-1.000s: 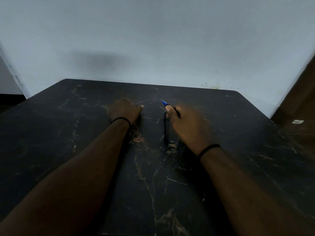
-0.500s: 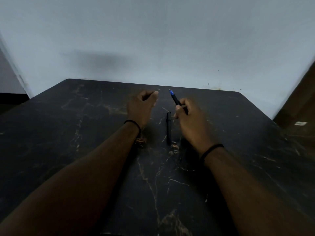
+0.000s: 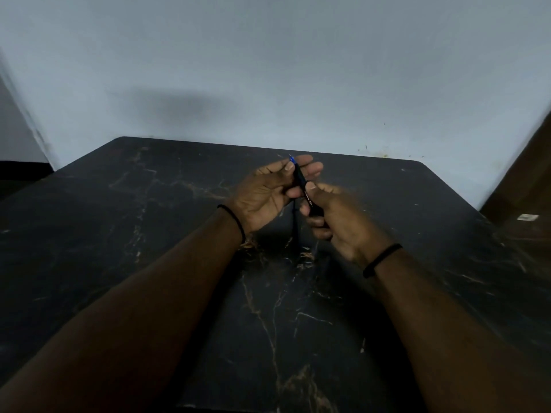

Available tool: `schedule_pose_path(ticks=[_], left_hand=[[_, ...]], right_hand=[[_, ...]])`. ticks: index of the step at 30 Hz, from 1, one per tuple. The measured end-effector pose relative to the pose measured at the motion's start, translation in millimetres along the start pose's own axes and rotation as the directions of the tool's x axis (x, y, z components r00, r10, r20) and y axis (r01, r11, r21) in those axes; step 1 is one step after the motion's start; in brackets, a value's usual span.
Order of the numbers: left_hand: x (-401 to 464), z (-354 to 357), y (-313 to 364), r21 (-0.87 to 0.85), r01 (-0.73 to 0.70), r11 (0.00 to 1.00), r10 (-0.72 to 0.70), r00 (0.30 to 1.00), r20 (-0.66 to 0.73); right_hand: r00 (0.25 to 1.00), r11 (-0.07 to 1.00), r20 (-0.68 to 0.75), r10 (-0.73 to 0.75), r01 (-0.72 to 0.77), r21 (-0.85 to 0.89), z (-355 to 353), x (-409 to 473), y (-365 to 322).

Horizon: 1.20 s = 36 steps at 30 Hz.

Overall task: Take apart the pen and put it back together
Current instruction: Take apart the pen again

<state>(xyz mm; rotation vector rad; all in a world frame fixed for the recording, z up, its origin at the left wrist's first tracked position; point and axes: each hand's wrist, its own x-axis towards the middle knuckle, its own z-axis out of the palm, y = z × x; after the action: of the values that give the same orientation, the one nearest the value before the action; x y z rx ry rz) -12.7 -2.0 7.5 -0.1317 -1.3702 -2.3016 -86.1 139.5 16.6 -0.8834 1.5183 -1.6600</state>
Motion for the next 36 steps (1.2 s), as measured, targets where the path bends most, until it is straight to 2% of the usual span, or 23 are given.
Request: schedule_pose_path(ticks=[5, 9, 12, 22, 26, 31, 34, 36], left_hand=[[-3, 1, 3, -0.039, 0.037, 0.999, -0.033, 0.996, 0.081], [-4, 5, 1, -0.024, 0.008, 1.0, -0.008, 1.0, 0.016], [-6, 11, 3, 0.006, -0.034, 0.999, 0.035, 0.999, -0.038], [-2, 25, 4, 0.029, -0.123, 0.992, 0.125, 0.99, -0.063], [-1, 27, 4, 0.045, -0.145, 0.988, 0.148, 0.987, -0.061], [0, 30, 3, 0.066, -0.166, 0.984, 0.171, 0.982, -0.083], [0, 30, 2, 0.06, -0.167, 0.984, 0.173, 0.979, -0.104], [0, 30, 1, 0.065, -0.16, 0.985, 0.166, 0.98, -0.112]], right_hand=[[0.98, 0.969, 0.152, 0.126, -0.154, 0.192, -2, -4, -5], [0.978, 0.964, 0.166, 0.127, -0.161, 0.21, -1, -6, -7], [0.99, 0.987, 0.118, 0.082, -0.097, 0.129, 4, -5, -6], [0.992, 0.985, -0.075, -0.102, 0.09, -0.149, 14, -5, -7], [0.97, 0.953, -0.139, -0.202, 0.162, -0.256, 17, -5, -6], [0.934, 0.895, -0.211, -0.288, 0.184, -0.406, 18, -1, -2], [0.907, 0.816, -0.202, -0.37, 0.214, -0.537, 14, 0, 1], [0.899, 0.795, -0.187, -0.396, 0.233, -0.56, 12, -1, 3]])
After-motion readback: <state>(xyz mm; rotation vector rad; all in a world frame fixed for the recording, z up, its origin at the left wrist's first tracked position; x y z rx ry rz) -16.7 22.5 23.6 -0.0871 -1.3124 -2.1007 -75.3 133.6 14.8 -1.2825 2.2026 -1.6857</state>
